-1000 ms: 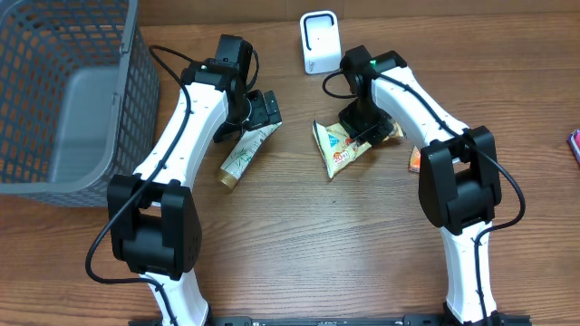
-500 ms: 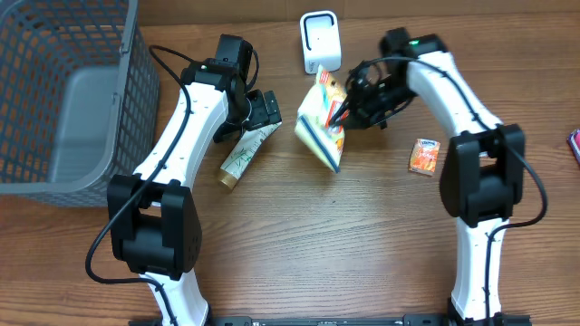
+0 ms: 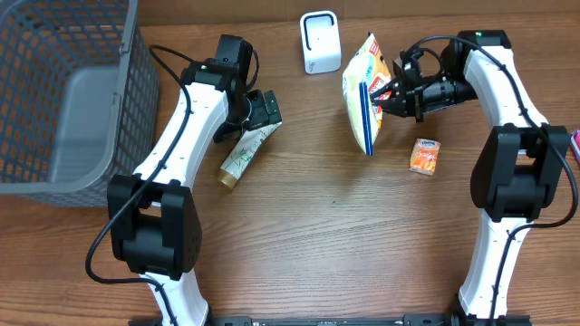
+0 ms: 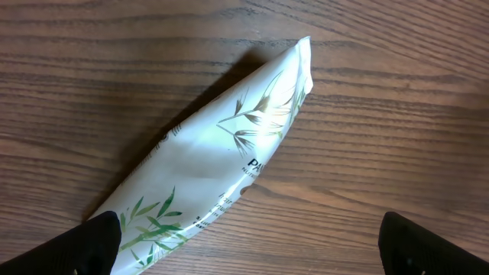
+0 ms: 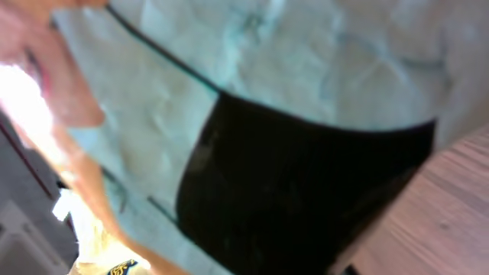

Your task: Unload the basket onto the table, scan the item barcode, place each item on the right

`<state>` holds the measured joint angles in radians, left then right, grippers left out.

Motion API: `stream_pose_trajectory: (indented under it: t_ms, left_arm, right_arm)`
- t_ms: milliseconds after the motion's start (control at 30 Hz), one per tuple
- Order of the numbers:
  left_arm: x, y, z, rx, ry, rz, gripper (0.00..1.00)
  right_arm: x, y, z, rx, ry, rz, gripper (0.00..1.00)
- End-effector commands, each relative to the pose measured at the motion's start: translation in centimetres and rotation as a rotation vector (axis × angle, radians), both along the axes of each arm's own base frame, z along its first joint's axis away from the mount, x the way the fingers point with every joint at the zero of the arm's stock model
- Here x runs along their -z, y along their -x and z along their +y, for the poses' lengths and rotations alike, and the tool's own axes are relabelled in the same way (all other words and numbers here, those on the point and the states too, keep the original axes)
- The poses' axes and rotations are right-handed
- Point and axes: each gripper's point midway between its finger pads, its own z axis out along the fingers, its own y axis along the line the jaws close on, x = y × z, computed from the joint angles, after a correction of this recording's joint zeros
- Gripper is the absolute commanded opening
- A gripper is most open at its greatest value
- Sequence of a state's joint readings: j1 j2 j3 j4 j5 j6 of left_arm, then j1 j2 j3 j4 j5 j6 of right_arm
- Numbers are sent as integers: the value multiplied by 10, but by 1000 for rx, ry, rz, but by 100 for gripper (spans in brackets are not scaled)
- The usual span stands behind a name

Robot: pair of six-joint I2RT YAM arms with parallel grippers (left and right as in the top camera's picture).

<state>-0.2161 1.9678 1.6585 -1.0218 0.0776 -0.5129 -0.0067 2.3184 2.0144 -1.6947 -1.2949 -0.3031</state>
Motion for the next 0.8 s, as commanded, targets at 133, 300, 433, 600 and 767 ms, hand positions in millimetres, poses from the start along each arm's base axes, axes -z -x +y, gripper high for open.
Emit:
stream_pose_trajectory:
  t_ms: [133, 300, 433, 600, 767]
  left_arm:
    - [-7, -5, -3, 23, -6, -26, 100]
    - [-7, -5, -3, 23, -6, -26, 100]
    - [-7, -5, -3, 23, -6, -26, 100]
    - [-7, -5, -3, 23, -6, -27, 100]
    - [-7, -5, -3, 23, -6, -27, 100]
  right_arm:
    - [-13, 8, 22, -62, -14, -89, 3]
    - [-41, 26, 43, -110, -9, -123, 3]
    - [-63, 46, 51, -158, 59, -188, 3]
    - [-82, 56, 51, -160, 71, -235, 3]
    - [-66, 41, 45, -158, 158, -321, 4]
